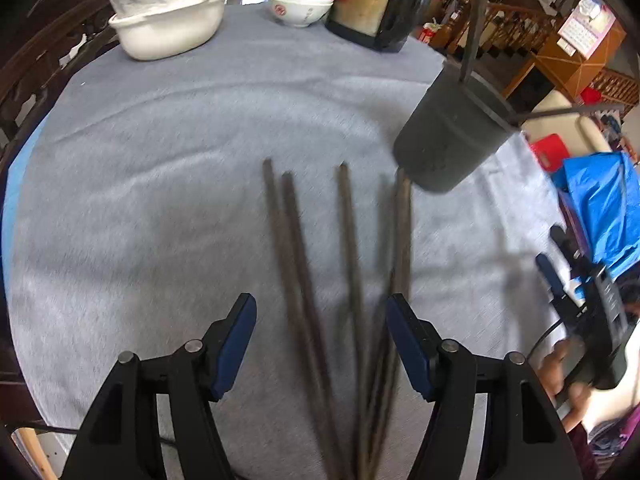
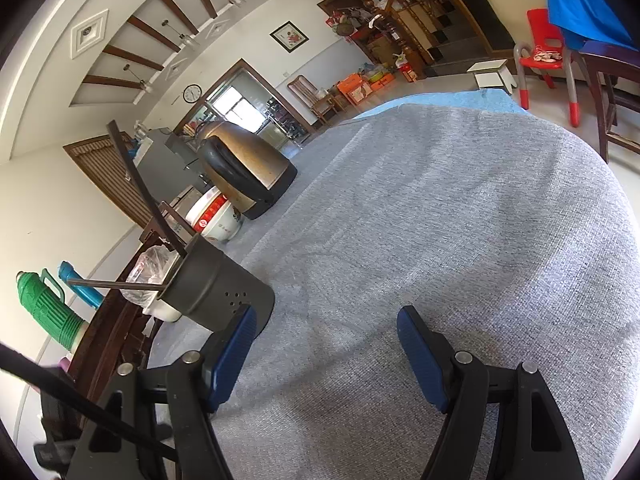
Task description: Organize utensils
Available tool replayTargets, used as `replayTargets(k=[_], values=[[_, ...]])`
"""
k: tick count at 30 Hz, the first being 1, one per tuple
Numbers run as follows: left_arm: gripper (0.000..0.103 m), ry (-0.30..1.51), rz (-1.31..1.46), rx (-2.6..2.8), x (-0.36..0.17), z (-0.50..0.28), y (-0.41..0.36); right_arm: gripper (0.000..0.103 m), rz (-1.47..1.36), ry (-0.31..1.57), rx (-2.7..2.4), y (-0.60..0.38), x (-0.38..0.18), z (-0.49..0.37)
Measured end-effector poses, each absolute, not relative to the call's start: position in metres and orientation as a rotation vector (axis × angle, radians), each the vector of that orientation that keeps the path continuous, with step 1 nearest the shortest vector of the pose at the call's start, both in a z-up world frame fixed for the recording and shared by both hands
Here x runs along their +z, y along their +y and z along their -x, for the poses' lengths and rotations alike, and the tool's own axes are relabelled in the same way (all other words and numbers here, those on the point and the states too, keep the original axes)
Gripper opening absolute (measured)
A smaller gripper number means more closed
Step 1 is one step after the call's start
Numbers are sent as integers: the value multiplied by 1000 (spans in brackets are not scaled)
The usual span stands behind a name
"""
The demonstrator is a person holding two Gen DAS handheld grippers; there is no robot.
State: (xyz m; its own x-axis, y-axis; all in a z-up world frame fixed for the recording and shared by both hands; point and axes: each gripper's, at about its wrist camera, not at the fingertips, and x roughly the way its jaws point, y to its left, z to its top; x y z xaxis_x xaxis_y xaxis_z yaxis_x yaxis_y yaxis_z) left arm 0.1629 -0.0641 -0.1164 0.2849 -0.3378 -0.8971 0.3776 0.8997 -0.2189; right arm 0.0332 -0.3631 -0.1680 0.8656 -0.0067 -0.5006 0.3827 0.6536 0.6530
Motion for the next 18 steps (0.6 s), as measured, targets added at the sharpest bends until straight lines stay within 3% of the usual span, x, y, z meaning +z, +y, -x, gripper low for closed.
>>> replayTargets(k=[14, 18], values=[[68, 1193, -1, -432, -128, -162, -9, 75, -818, 518, -239, -360, -167, -37], [68, 1157, 26, -471, -118, -160, -13, 54, -747, 583, -180, -341, -162, -52]])
